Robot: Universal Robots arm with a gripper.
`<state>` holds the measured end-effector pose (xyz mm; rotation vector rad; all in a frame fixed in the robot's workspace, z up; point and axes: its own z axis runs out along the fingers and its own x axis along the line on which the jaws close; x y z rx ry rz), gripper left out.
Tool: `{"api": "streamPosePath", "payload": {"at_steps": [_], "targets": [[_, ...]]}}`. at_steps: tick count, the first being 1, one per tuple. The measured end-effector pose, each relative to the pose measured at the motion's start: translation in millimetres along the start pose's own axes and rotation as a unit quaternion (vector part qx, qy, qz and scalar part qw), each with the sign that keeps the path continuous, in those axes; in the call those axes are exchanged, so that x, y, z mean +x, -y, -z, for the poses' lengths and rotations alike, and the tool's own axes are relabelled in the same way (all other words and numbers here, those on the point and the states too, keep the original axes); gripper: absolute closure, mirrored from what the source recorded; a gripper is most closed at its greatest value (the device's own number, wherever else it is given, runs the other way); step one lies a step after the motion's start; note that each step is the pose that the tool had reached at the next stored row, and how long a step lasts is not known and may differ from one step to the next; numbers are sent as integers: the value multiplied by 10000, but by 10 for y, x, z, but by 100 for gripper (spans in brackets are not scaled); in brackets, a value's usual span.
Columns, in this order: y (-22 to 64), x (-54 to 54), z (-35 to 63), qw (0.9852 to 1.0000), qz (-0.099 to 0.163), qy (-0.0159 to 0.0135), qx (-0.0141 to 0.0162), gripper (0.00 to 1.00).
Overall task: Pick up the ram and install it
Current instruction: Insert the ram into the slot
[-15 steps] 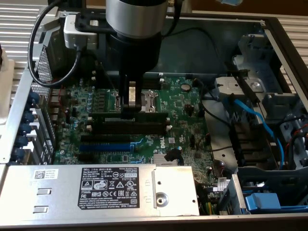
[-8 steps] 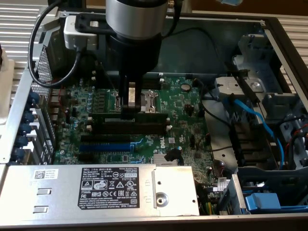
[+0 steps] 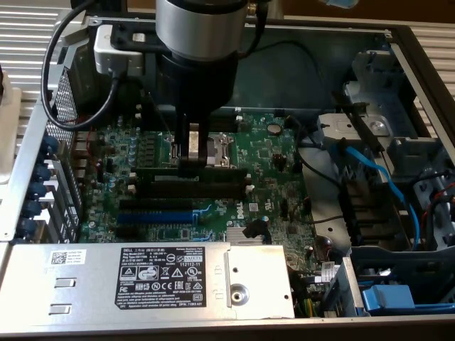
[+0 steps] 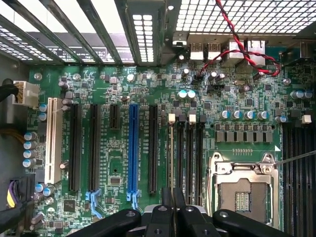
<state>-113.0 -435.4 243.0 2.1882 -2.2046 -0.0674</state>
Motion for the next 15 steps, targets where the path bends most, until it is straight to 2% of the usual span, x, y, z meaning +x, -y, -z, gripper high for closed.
{"api": "streamPosePath", "payload": {"at_steps": [15], "targets": [[0,-4,-23,10000,-64,4,0,88]]}}
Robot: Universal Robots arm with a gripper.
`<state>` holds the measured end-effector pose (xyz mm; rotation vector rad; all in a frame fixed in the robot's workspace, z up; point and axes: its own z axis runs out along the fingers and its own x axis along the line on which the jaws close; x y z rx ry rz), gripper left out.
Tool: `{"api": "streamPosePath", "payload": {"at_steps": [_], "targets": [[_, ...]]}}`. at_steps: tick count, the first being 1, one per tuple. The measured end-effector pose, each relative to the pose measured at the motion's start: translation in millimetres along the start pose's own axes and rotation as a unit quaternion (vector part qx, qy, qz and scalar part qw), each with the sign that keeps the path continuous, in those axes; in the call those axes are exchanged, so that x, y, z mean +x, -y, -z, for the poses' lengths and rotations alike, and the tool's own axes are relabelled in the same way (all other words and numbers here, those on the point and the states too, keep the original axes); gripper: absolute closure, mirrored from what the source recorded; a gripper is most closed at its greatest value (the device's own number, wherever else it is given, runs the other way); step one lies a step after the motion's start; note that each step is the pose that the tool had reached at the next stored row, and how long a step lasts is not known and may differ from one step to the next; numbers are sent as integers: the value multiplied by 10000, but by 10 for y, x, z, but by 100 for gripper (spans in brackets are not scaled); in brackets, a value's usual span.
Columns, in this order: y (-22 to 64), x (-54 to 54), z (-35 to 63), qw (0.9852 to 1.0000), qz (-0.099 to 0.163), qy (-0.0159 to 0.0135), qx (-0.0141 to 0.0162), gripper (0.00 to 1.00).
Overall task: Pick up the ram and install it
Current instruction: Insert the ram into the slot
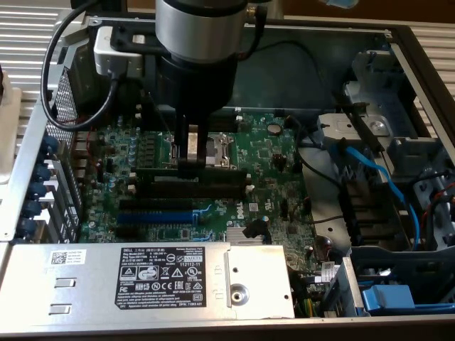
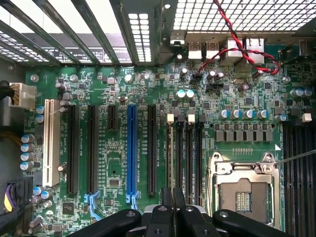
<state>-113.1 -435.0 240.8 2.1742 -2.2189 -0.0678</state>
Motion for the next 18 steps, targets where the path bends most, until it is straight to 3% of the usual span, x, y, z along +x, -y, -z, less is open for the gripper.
{"api": "streamPosePath", "payload": {"at_steps": [4,11,18], "targets": [[-3,-3,-4,10000,-1,-11,5,88],[-4,-23,-6,10000,-5,-80,18,88],[-8,-33,-6,9999,-7,-126,63,88]]}}
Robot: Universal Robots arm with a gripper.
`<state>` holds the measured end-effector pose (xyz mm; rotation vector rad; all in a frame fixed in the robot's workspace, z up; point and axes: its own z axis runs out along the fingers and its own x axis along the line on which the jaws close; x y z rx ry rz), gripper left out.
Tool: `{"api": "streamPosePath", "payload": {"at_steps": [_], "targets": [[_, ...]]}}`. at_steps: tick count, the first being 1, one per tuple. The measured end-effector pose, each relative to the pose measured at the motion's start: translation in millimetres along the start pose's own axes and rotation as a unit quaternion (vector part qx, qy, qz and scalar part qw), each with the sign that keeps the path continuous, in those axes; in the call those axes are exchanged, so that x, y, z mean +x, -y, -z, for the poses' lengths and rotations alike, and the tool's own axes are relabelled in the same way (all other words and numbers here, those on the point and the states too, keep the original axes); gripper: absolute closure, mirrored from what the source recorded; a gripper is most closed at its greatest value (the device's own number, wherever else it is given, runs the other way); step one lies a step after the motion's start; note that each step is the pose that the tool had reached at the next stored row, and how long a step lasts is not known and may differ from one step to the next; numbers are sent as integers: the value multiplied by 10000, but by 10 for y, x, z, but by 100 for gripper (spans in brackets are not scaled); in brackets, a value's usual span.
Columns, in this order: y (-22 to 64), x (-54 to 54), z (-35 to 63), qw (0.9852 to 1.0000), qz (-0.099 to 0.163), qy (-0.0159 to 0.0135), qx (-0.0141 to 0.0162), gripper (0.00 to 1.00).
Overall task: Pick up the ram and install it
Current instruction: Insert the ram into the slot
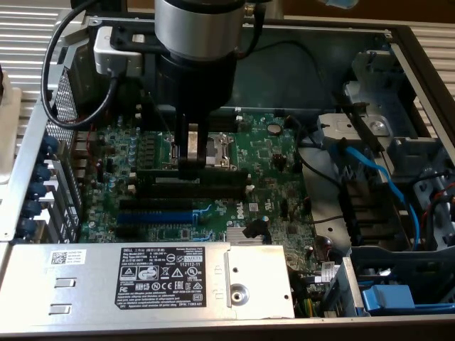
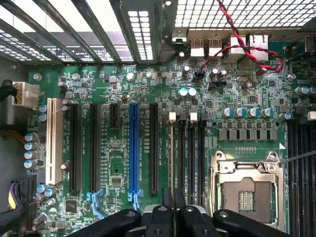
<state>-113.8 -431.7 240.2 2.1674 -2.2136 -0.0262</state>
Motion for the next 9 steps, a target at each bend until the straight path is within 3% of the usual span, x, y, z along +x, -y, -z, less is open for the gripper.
{"api": "streamPosePath", "payload": {"at_steps": [9], "targets": [[-40,-19,-13,10000,-2,-20,61,88]]}}
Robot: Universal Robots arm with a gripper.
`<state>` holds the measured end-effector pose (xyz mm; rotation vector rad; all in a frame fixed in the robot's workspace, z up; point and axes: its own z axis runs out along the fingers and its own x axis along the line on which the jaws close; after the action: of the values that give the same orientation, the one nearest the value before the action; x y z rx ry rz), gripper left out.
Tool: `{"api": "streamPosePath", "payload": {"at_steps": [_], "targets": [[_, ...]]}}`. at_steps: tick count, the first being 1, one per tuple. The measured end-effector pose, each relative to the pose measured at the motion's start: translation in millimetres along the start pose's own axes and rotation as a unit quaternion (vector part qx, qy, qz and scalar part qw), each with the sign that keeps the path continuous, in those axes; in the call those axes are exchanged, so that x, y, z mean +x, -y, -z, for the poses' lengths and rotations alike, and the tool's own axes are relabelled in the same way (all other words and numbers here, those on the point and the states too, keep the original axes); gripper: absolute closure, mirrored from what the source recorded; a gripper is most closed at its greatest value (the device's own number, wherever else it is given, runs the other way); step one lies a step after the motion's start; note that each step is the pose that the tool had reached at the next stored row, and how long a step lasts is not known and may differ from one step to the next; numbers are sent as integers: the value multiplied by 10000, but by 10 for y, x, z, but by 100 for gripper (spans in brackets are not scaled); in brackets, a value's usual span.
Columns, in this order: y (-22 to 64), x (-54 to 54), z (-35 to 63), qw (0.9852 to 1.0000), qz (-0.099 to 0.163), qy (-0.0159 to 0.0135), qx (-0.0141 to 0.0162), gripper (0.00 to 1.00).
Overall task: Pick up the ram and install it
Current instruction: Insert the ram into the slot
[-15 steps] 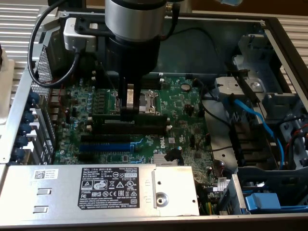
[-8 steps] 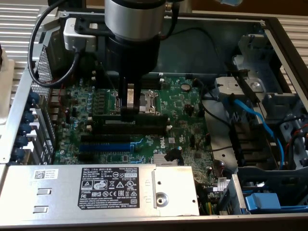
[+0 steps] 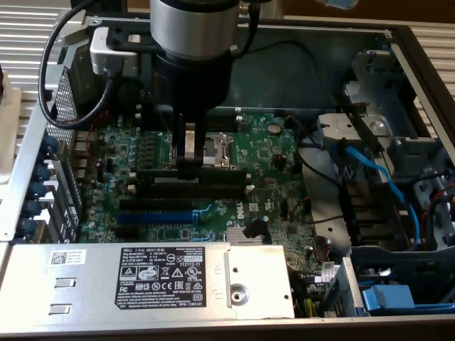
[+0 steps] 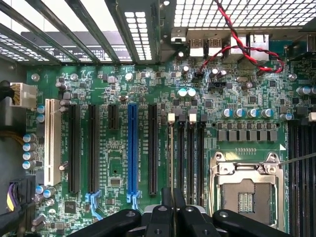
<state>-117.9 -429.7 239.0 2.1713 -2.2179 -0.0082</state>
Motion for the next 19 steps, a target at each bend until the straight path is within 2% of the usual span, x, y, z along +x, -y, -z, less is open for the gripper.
{"api": "streamPosePath", "payload": {"at_steps": [6,19], "targets": [[-2,-5,-3,10000,-1,-8,27,88],[-2,-12,-8,10000,-10,-11,29,88]]}}
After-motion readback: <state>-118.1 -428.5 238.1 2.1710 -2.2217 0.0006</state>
